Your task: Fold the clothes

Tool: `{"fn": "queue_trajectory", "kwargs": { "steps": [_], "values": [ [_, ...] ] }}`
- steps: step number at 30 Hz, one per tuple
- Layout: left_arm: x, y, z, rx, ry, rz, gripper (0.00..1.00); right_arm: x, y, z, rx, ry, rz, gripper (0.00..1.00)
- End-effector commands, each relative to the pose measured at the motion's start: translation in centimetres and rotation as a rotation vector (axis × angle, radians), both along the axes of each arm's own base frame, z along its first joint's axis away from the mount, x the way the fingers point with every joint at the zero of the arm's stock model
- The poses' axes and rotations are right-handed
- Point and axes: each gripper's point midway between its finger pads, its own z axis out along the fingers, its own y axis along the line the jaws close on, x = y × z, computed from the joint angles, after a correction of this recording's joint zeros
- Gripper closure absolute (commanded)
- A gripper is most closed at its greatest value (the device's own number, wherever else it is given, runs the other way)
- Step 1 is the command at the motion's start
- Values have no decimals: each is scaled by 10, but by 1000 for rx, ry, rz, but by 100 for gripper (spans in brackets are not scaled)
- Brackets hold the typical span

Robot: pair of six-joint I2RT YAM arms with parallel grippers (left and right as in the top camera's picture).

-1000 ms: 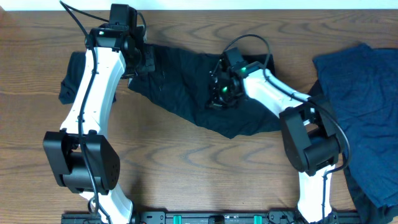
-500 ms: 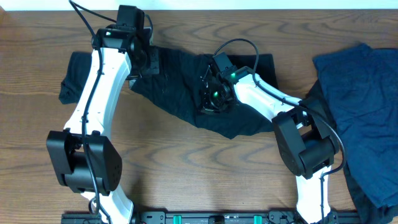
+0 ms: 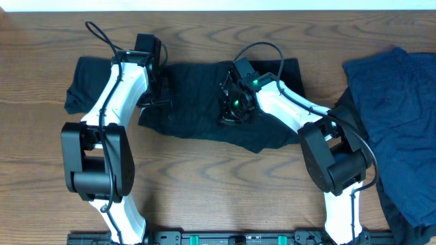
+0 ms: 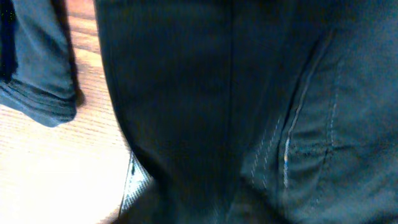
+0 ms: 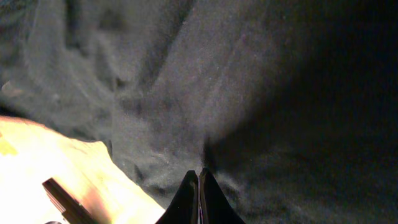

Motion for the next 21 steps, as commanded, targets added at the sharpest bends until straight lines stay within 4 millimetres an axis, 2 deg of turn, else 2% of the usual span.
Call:
{"fn": "queue_trajectory", "kwargs": {
  "steps": [1, 2, 3, 7, 10, 17, 21],
  "values": [
    [3, 16, -6, 37, -4, 42, 23, -3, -1, -7, -12, 3, 15, 96],
    [7, 21, -4, 41, -19, 54, 14, -3, -1, -7, -12, -3, 21, 96],
    [10, 25, -2, 40, -34, 65, 12, -3, -2, -8, -14, -7, 25, 97],
    [22, 46, 2, 38, -82, 117, 12, -2, -2, -8, -18, -10, 25, 95],
    [22, 54, -2, 34, -76, 138, 12, -2, -2, -8, -17, -10, 25, 95],
    [15, 51, -41, 14, 16, 133, 12, -2, -2, -8, -17, -10, 25, 95],
    [11, 38, -59, -55, 65, 97, 12, -2, -3, -8, -23, -13, 23, 94]
  ]
}}
